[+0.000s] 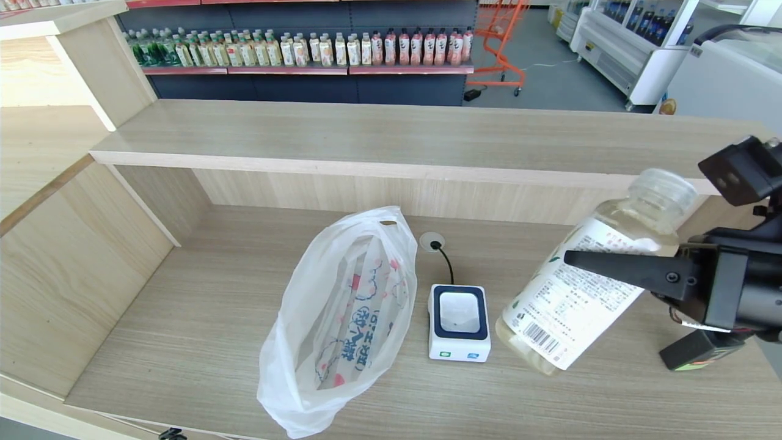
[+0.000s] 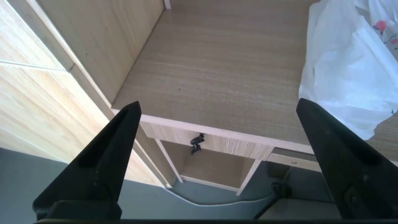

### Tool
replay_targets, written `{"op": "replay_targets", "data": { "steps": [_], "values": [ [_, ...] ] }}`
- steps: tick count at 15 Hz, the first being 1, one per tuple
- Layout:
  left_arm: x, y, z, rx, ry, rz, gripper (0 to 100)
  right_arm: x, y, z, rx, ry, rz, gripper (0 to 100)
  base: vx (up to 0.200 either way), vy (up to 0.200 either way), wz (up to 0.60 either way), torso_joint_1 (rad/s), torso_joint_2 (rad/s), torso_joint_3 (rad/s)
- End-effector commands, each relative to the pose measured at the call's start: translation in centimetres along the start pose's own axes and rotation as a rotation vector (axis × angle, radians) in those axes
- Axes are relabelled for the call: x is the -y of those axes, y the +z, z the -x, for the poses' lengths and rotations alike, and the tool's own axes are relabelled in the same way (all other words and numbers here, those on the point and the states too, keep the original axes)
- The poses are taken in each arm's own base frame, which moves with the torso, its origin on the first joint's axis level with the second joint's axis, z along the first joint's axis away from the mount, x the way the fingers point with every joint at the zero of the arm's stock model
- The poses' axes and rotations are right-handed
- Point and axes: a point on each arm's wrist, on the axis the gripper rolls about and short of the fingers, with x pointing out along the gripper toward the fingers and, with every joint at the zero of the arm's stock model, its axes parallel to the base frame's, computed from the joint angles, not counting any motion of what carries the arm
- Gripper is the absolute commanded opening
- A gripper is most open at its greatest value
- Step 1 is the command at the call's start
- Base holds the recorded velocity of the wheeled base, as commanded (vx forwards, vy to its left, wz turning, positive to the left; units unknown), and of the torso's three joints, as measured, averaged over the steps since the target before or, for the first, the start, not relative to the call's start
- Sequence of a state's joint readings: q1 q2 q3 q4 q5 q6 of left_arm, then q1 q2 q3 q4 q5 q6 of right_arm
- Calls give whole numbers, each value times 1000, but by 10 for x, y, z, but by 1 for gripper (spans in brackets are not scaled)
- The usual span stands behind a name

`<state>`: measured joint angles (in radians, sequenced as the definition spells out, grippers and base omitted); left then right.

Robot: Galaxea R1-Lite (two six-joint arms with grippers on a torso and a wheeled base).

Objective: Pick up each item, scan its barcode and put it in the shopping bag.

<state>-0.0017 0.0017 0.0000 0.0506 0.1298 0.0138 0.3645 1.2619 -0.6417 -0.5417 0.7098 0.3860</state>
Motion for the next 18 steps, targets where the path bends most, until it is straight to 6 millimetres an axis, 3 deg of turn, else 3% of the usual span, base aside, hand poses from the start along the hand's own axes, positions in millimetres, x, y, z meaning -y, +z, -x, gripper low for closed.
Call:
{"op": "replay_targets", "data": {
  "steps": [1,5,18],
  "values": [
    [0,0,0,0,1,0,100,-26,9,6,28,87,44,0,0,0,0,0,0,0],
    [0,0,0,0,1,0,100,-36,4,2,2,145,43,0,0,0,0,0,0,0],
    [0,0,0,0,1,0,100,-38,1,-9,-32,180,38,0,0,0,0,0,0,0]
  ]
}}
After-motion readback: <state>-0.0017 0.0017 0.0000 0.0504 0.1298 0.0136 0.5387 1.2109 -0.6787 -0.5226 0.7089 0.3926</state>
